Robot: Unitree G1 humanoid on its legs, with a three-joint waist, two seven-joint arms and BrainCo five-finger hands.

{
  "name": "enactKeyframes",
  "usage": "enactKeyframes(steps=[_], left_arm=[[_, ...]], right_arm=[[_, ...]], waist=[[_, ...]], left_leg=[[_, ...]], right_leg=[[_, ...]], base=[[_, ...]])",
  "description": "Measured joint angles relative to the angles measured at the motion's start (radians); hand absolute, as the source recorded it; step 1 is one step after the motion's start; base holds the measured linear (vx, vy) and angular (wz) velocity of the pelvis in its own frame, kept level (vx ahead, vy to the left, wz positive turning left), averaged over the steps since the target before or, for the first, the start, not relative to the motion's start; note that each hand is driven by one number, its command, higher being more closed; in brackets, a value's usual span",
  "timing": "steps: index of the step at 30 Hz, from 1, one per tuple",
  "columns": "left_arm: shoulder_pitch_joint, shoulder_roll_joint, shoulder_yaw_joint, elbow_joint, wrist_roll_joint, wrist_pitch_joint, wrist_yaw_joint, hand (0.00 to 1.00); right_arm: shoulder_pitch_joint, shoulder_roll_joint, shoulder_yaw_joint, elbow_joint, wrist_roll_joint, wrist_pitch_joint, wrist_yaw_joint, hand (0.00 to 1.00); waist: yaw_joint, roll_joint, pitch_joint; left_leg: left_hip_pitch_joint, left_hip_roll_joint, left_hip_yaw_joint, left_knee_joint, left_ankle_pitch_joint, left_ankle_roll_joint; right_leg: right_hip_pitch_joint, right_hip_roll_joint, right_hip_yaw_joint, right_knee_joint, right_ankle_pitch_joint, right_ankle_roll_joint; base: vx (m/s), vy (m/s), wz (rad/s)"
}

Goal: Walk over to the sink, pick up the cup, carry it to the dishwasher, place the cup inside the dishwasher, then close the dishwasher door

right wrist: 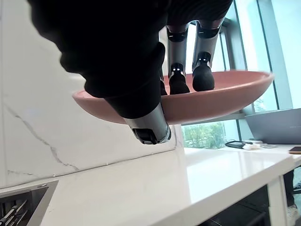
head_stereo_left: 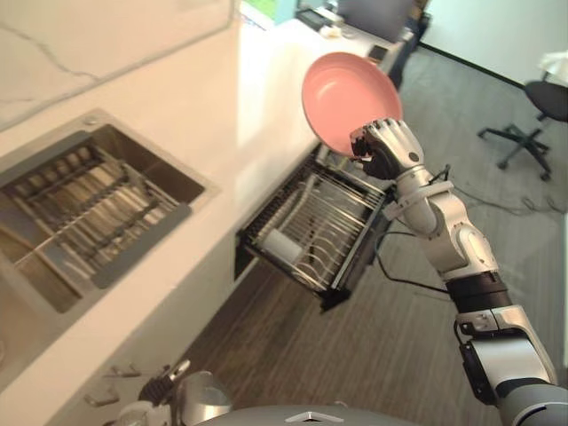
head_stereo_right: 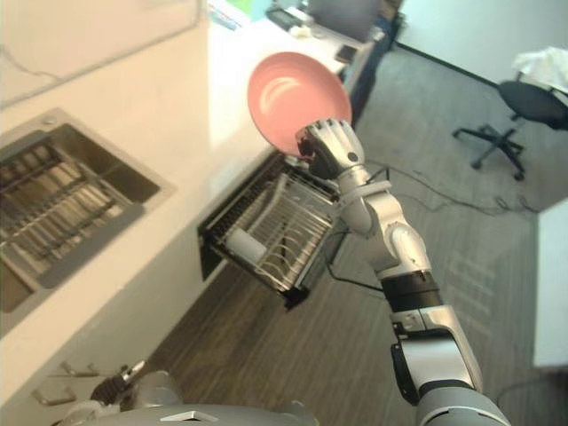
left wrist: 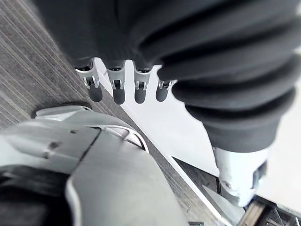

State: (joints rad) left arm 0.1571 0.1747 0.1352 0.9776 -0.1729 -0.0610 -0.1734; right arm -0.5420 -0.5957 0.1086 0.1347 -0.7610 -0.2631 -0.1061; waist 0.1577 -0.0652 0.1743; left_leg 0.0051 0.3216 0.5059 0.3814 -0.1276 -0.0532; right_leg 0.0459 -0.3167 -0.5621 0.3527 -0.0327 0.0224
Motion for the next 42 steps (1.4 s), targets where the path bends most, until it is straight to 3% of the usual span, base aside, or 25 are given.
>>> enactKeyframes(steps=[2,5,6,10,14,19,24,26,31,34,42], left_arm=[[0.007,-0.019,0.017,0.016,0.001,-0.014,0.017,0.0],[0.037,-0.05,0.021,0.016,0.003,-0.038,0.018,0.0],[0.046,-0.062,0.022,0.018,0.011,-0.047,0.018,0.0],[0.095,-0.071,0.017,0.018,0.025,-0.05,-0.005,0.0],[0.101,-0.064,0.019,0.019,0.045,-0.048,-0.028,0.0],[0.086,-0.053,0.02,0.014,0.036,-0.036,-0.061,0.0],[0.03,-0.048,0.02,0.003,-0.023,-0.037,-0.087,0.0],[0.0,-0.047,0.019,-0.021,-0.057,-0.037,-0.098,0.0],[-0.034,-0.045,0.019,-0.061,-0.17,-0.031,-0.104,0.0],[-0.047,-0.035,0.016,-0.065,-0.272,-0.008,-0.123,0.0],[-0.071,-0.038,-0.032,-0.066,-0.367,0.029,-0.14,0.0]], right_arm=[[0.065,-0.001,-0.05,-0.008,0.01,-0.005,0.014,1.0],[0.125,-0.002,-0.087,-0.005,0.002,-0.002,0.031,1.0],[0.153,-0.006,-0.096,-0.003,-0.021,-0.003,0.033,1.0],[0.213,-0.005,-0.098,0.001,-0.029,0.003,0.04,1.0],[0.224,0.001,-0.103,0.001,-0.024,0.006,0.04,1.0],[0.216,0.002,-0.104,0.08,-0.02,0.007,0.04,1.0],[0.119,-0.019,-0.103,0.176,-0.013,0.056,0.029,1.0],[0.037,-0.048,-0.102,0.208,-0.009,0.076,0.012,1.0],[-0.151,-0.128,-0.061,0.28,0.036,0.098,-0.012,1.0],[-0.281,-0.184,0.01,0.361,0.069,0.113,-0.01,1.0],[-0.478,-0.277,0.154,0.506,0.148,0.15,0.011,1.0]], waist=[[-0.009,0.004,-0.002],[-0.024,0.035,-0.018],[-0.034,0.05,-0.015],[-0.037,0.066,-0.025],[-0.037,0.059,-0.025],[-0.039,0.055,-0.017],[-0.052,0.066,0.07],[-0.051,0.077,0.138],[-0.048,0.105,0.232],[-0.032,0.127,0.253],[0.019,0.183,0.293]], left_leg=[[0.011,0.007,0.0,-0.038,0.028,-0.046],[0.018,0.008,-0.004,-0.119,0.064,-0.097],[0.024,0.006,-0.012,-0.154,0.086,-0.104],[0.064,-0.024,-0.022,-0.245,0.133,-0.104],[0.041,-0.062,-0.039,-0.301,0.164,-0.091],[-0.04,-0.072,-0.046,-0.269,0.164,-0.073],[-0.165,-0.065,-0.084,-0.197,0.152,-0.053],[-0.213,-0.063,-0.099,-0.169,0.147,-0.045],[-0.304,-0.07,-0.112,-0.134,0.146,-0.024],[-0.361,-0.088,-0.126,-0.138,0.153,-0.014],[-0.435,-0.139,-0.185,-0.178,0.184,0.001]], right_leg=[[0.016,0.023,0.002,-0.028,-0.061,0.083],[0.033,0.075,-0.016,-0.125,-0.07,0.102],[0.048,0.092,-0.033,-0.158,-0.061,0.107],[0.076,0.097,-0.055,-0.198,-0.046,0.109],[0.059,0.09,-0.079,-0.246,-0.006,0.117],[0.0,0.076,-0.083,-0.245,0.023,0.116],[-0.094,0.067,-0.084,-0.219,0.038,0.104],[-0.134,0.062,-0.081,-0.212,0.052,0.099],[-0.206,0.062,-0.075,-0.237,0.097,0.093],[-0.259,0.061,-0.066,-0.27,0.133,0.09],[-0.331,0.042,-0.06,-0.314,0.185,0.09]], base=[[-0.1,-0.263,-0.09],[-0.05,-0.195,0.04],[-0.06,-0.13,0.2],[-0.09,-0.025,0.18],[-0.09,0.053,0.13],[-0.02,0.056,0.06],[-0.07,0.064,0.05],[-0.09,0.074,-0.01],[-0.09,0.08,-0.02],[-0.06,0.061,-0.04],[-0.03,0.052,0.03]])
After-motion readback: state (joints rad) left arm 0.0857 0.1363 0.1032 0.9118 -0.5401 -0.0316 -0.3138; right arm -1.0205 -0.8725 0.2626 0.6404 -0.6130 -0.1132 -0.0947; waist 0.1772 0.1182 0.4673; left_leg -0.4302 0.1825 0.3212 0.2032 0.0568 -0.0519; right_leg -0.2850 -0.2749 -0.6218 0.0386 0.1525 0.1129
